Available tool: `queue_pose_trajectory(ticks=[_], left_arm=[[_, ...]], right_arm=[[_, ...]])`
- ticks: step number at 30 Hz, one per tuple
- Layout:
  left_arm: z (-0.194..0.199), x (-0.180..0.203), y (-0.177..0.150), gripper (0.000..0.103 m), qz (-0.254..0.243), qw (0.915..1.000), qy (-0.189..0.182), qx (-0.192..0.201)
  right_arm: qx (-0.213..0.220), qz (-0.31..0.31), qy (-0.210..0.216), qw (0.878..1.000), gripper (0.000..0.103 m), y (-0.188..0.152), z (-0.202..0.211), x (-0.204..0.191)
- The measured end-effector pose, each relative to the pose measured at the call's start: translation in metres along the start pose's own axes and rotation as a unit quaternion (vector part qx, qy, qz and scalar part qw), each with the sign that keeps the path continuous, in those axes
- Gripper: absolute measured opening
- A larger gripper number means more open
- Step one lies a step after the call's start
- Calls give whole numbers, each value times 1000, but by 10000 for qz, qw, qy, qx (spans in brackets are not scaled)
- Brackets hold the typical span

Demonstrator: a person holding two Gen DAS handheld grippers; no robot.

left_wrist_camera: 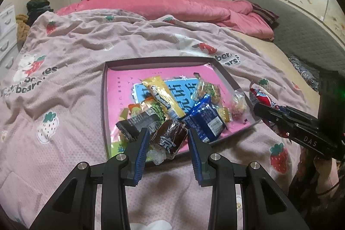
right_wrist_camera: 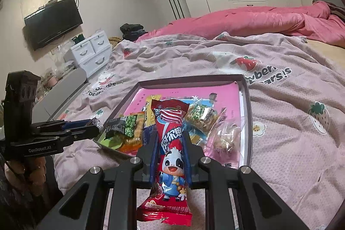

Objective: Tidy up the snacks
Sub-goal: 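Carry the chocolate with the left gripper while the right carries the red candy bag over the tray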

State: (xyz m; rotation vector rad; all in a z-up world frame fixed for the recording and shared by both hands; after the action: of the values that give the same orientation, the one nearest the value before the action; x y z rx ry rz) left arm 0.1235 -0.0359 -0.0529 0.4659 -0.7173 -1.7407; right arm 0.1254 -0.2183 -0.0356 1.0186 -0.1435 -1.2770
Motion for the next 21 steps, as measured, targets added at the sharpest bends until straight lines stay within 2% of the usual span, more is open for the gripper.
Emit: queue_pose_trajectory(ticks=[21], left_arm=[[-10, -13, 21, 37, 224, 9995, 134, 177]], right_arm=[[407, -191, 45, 9990, 21, 24, 5, 11]])
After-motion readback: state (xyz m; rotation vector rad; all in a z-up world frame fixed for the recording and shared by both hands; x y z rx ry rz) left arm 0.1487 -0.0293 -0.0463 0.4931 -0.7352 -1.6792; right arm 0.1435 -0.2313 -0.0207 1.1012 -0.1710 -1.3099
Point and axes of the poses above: each gripper's, at about its wrist camera, not at the fingertips, and z roughly against the way its jaws point, x to its right, y to its top, the point moved 6 cm from there along -z, roughly the way its jaws point, and after that the axes turned 10 degrees about -z, right-handed, at the moved point
